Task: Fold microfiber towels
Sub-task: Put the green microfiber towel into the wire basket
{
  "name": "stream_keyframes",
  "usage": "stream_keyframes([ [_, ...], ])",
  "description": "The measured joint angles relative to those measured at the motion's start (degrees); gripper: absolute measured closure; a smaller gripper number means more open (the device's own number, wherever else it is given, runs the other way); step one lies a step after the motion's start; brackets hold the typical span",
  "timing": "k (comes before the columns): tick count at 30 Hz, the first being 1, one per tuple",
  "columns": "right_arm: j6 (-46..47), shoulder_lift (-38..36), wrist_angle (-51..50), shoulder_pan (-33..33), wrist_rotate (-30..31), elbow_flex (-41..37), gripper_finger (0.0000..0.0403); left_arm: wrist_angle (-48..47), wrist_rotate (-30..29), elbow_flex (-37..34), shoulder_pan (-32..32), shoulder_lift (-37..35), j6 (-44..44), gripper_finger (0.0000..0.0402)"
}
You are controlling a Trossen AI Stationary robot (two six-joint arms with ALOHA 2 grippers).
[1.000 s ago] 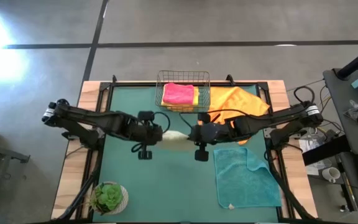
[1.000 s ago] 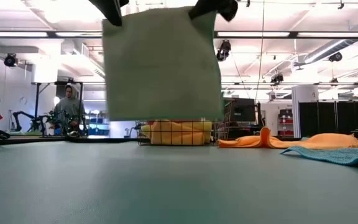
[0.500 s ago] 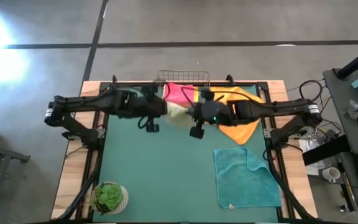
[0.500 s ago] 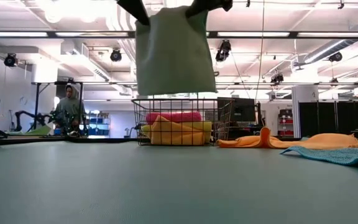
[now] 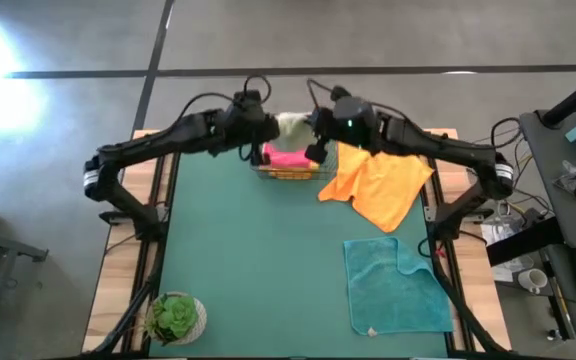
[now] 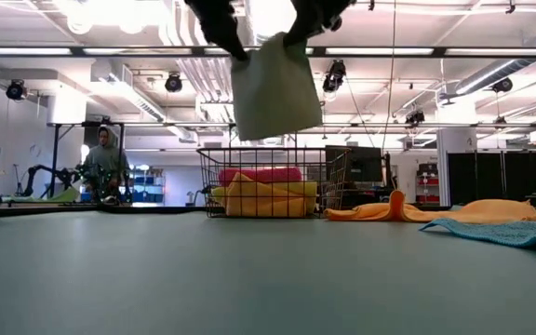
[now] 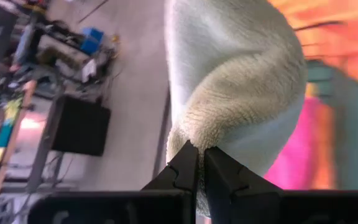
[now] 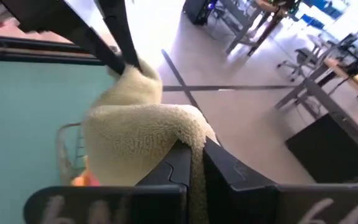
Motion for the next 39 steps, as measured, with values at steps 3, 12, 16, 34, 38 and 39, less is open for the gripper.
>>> stream_keyframes([
  [3, -1.1, 1.8, 1.2, -4.9, -4.5, 0.0, 0.0392, 4.6, 0.0, 0.0, 3.7, 2.4, 2.1, 0.0401],
  [12, -2.6, 10.0, 2.6, -13.8, -12.0, 0.0, 0.0392, 10.3, 0.6, 0.0, 9.9, 10.4, 5.9, 0.0401],
  [16, -3.1, 12.8, 3.8, -16.1, -13.8, 0.0, 0.0392, 12.6, 0.8, 0.0, 11.8, 14.1, 6.2, 0.0401],
  [34, -3.3, 13.9, -2.1, -18.5, -22.7, -0.8, 0.0392, 9.1, 1.7, 0.2, 12.8, 16.9, 8.3, 0.0401],
  [38, -1.5, 14.3, -4.6, -16.7, -24.7, -2.3, 0.0392, 2.9, 5.9, 0.1, 12.4, 16.9, 3.4, 0.0401],
  [39, -1.1, 14.3, -4.9, -16.2, -25.5, -2.5, 0.0392, 1.5, 7.8, 0.1, 12.3, 16.9, 2.4, 0.0401],
])
